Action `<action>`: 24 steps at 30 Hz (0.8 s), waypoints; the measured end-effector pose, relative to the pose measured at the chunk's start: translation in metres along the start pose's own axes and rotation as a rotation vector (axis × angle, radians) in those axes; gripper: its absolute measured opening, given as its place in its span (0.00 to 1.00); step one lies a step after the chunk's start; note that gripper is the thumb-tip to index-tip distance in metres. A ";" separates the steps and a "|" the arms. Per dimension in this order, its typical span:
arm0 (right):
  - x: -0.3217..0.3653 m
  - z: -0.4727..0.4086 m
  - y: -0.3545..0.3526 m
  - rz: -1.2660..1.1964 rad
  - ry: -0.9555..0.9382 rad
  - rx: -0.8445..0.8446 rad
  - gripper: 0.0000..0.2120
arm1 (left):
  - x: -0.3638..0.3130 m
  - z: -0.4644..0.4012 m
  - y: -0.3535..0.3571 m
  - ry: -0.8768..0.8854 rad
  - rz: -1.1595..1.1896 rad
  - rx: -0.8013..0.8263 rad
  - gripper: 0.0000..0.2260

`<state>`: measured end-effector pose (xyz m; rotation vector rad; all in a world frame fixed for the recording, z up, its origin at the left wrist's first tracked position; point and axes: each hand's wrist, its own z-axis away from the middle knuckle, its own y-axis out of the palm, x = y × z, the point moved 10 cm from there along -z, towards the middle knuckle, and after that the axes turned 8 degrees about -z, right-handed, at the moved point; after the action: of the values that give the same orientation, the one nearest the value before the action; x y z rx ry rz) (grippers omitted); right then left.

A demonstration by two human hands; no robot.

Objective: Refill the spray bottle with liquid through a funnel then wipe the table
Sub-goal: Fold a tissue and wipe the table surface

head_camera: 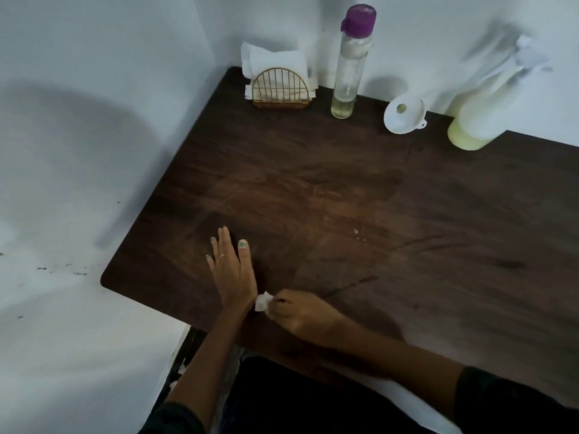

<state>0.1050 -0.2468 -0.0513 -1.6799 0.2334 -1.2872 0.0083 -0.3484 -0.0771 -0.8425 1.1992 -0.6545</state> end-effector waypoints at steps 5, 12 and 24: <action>-0.086 0.029 -0.130 0.208 0.284 -0.312 0.13 | -0.006 0.011 0.001 0.048 -0.035 -0.015 0.30; -0.206 0.082 -0.193 0.224 0.861 -0.650 0.13 | -0.010 0.014 0.003 0.052 -0.075 -0.037 0.30; -0.071 0.050 -0.072 0.015 0.134 -0.295 0.14 | -0.016 0.023 0.011 0.097 -0.199 -0.061 0.33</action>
<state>0.0887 -0.1358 -0.0395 -1.8339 0.5372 -1.4084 0.0265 -0.3247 -0.0745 -0.9987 1.2373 -0.8318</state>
